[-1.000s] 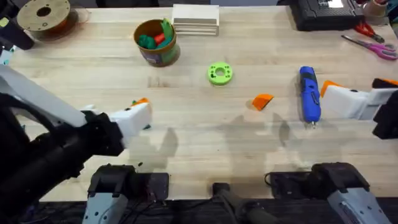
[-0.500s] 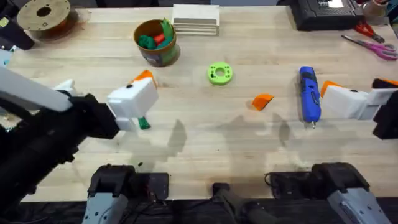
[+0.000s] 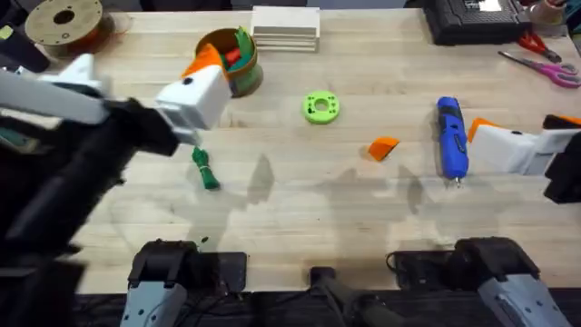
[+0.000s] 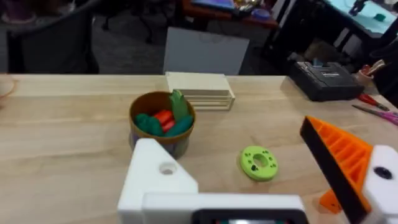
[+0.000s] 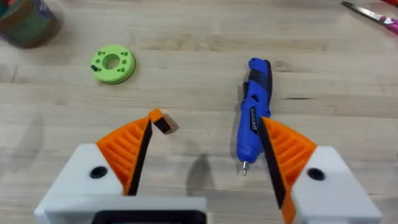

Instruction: Pick up the gripper from the table and insert it into the empty holder that is missing its gripper. Then pick up a screw, insert it into the mounting hole, and use the screwdriver to tighten it. Finally, clean up the table by picking up the vegetable and placing it into the bucket.

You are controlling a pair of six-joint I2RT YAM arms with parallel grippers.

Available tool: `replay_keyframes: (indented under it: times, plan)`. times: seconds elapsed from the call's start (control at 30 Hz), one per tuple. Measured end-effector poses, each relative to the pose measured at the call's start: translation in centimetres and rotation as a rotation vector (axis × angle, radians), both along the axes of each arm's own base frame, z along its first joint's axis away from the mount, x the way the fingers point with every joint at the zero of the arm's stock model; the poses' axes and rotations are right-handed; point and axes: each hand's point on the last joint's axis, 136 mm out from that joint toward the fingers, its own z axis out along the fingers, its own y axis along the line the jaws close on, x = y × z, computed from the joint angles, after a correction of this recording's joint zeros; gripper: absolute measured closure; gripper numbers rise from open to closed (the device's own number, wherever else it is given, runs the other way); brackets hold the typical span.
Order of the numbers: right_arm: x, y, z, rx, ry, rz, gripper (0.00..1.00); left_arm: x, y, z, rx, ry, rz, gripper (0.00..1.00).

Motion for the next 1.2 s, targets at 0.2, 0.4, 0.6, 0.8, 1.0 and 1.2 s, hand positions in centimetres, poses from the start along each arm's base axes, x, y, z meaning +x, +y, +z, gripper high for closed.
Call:
replay_keyframes:
  times: [0.2, 0.4, 0.6, 0.8, 1.0, 1.2]
  plan:
    - [0.0, 0.0, 0.0, 0.0, 0.0, 0.0, 0.012, 0.6, -2.0, -2.8, -0.002, -0.151, -0.108, 0.014]
    - [0.0, 0.0, 0.0, 0.0, 0.0, 0.0, 0.012, -1.5, -3.8, -5.2, -0.008, -0.255, -0.202, 0.014]
    - [0.0, 0.0, 0.0, 0.0, 0.0, 0.0, 0.012, -1.8, -4.7, -7.0, -0.013, -0.274, -0.246, 0.014]
    - [0.0, 0.0, 0.0, 0.0, 0.0, 0.0, 0.012, -1.7, -5.7, -8.6, -0.015, -0.265, -0.287, 0.014]
    - [0.0, 0.0, 0.0, 0.0, 0.0, 0.0, 0.012, -1.6, -6.8, -11.5, -0.017, -0.224, -0.339, 0.014]
    - [0.0, 0.0, 0.0, 0.0, 0.0, 0.0, 0.012, -2.5, -8.4, -14.2, -0.016, -0.112, -0.421, 0.014]
